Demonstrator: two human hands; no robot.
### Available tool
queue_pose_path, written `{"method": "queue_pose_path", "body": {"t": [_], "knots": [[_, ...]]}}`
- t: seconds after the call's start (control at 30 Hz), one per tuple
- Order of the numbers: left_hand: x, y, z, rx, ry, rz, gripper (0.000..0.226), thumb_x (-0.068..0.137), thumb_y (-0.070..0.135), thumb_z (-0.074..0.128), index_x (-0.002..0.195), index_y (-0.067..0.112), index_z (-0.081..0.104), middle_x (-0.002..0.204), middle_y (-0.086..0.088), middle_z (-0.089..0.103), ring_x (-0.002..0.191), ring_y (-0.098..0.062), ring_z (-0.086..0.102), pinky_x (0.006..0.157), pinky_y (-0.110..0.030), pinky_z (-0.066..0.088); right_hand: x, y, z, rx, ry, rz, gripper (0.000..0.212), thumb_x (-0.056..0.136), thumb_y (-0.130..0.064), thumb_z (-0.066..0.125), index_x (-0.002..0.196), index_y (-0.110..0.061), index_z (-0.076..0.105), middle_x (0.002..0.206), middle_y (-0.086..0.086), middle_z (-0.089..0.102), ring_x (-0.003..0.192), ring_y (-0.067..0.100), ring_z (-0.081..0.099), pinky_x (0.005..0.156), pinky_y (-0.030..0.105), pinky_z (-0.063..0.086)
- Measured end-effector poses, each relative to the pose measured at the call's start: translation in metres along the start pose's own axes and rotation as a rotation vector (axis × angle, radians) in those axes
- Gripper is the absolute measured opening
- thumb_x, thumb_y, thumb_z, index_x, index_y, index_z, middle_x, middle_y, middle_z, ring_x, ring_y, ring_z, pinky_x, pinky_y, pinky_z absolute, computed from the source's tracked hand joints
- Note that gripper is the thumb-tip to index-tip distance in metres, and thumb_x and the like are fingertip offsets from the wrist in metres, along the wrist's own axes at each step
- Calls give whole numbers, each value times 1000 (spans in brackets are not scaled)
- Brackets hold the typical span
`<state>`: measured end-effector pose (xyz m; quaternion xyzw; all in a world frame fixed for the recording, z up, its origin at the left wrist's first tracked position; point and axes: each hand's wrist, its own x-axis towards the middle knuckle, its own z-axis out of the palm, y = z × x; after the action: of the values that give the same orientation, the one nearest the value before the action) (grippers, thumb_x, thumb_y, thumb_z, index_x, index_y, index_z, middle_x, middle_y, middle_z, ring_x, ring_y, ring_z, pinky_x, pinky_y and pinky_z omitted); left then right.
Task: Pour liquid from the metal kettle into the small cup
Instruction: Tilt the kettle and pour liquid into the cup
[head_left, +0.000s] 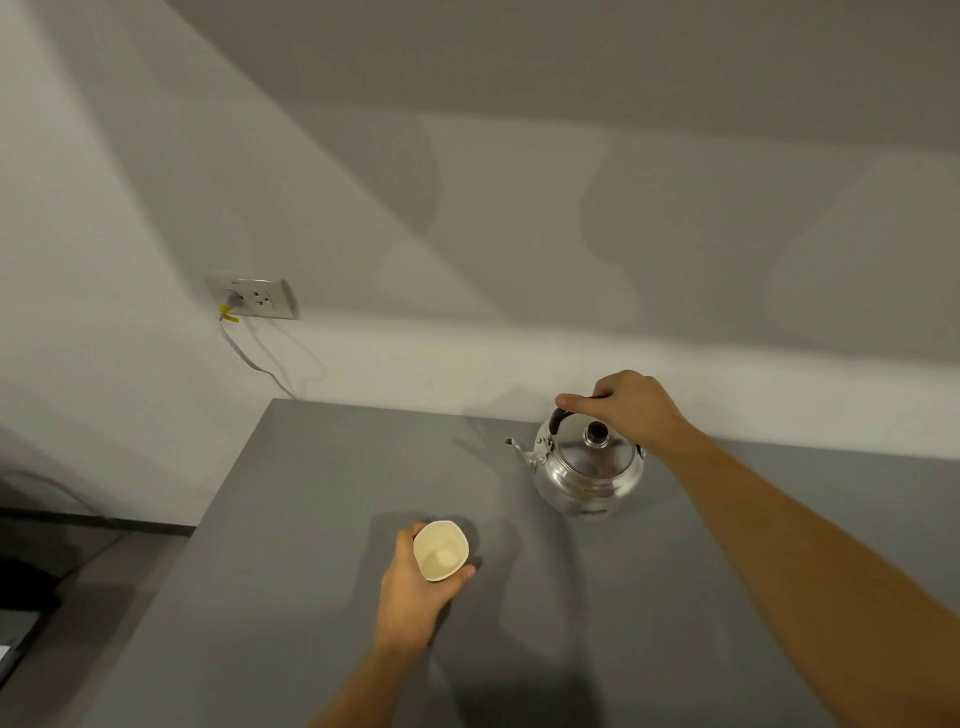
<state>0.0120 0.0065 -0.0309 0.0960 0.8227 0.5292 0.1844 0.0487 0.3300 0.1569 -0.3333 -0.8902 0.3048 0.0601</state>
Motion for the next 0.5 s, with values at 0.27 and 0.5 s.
{"method": "queue_pose_path", "body": {"t": [0.27,0.5], "knots": [[-1,1,-1,-20,-28,23,66,57,35,98,105,45,54,103,30,68,95,13,62,69,-3,46,-26,-32,12,-89,-60,-135,74,56,-84,70,61,-10,62,55,5,63,51,12,55,52,30,43],[-2,-2,-1,-19,-29,22,69,57,37,98,108,44,51,105,17,70,97,13,61,70,-13,47,-51,-53,30,-230,-116,-256,67,58,-78,70,64,-11,63,61,9,68,53,15,53,51,31,41]]}}
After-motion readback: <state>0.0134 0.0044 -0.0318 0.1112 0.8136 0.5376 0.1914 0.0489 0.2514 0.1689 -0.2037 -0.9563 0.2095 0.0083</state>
